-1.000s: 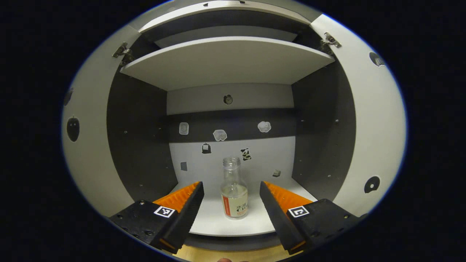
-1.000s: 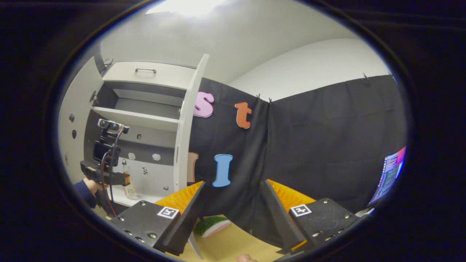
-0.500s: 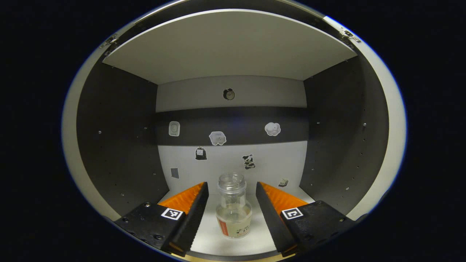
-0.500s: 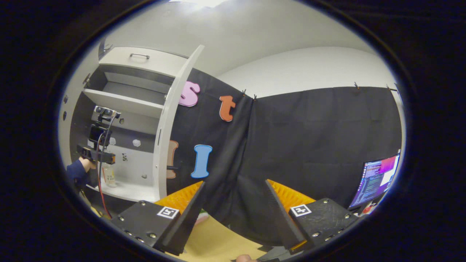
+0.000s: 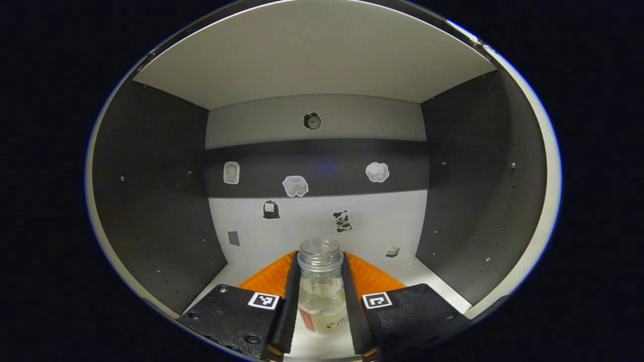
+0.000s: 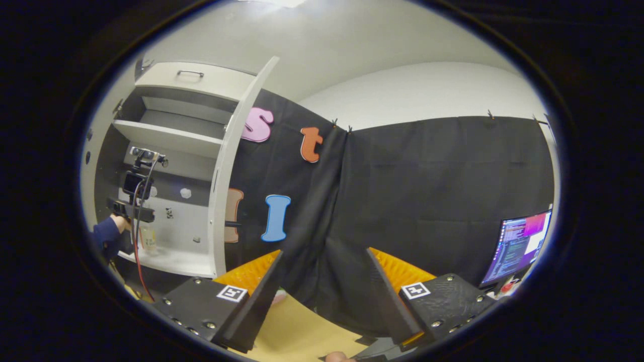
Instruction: Grasp the bottle in the cabinet with the left hand and place it on the coaster, then close the right door with the right hand and the left door with the left hand.
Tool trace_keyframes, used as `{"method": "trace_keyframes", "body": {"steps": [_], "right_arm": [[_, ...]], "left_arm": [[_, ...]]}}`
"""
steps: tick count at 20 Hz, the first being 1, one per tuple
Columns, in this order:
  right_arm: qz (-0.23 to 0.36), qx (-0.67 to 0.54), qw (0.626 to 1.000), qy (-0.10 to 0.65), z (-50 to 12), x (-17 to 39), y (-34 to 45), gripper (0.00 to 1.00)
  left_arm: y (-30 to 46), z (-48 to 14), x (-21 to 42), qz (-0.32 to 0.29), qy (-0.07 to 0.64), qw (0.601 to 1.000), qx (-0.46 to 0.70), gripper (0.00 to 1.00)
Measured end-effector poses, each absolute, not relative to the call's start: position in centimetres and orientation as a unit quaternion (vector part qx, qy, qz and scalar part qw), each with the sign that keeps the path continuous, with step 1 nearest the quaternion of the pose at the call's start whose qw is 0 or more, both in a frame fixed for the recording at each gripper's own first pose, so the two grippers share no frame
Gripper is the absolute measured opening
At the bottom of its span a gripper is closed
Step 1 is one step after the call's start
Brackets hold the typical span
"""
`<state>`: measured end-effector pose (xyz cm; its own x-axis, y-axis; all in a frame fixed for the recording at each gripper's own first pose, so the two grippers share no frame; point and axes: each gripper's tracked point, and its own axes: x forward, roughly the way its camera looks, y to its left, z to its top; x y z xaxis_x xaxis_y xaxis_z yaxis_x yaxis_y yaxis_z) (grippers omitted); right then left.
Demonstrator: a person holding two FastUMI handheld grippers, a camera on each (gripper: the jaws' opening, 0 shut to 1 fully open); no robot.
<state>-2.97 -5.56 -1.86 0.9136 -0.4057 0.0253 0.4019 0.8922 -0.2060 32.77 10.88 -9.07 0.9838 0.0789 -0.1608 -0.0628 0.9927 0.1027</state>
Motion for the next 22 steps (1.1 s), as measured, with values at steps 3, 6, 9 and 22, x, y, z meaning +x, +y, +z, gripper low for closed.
{"method": "trace_keyframes", "body": {"steps": [3,6,9,22], "right_arm": [[-0.201,-0.100,0.974,0.008,-1.7,-2.9,-5.3,0.94],[-0.195,-0.093,0.976,0.005,-1.6,-2.9,-5.1,0.96],[-0.185,-0.088,0.979,0.004,-1.4,-2.8,-4.9,0.94],[-0.101,-0.062,0.993,-0.007,-0.3,-3.6,-3.5,0.93]], "left_arm": [[10.4,-8.8,31.9,0.024,0.084,0.995,0.039,0.44],[10.1,-8.3,30.6,0.013,0.082,0.996,0.038,0.44],[9.2,-7.6,28.5,-0.008,0.078,0.996,0.032,0.42],[8.4,-9.3,16.9,-0.070,0.077,0.994,0.022,0.44]]}}
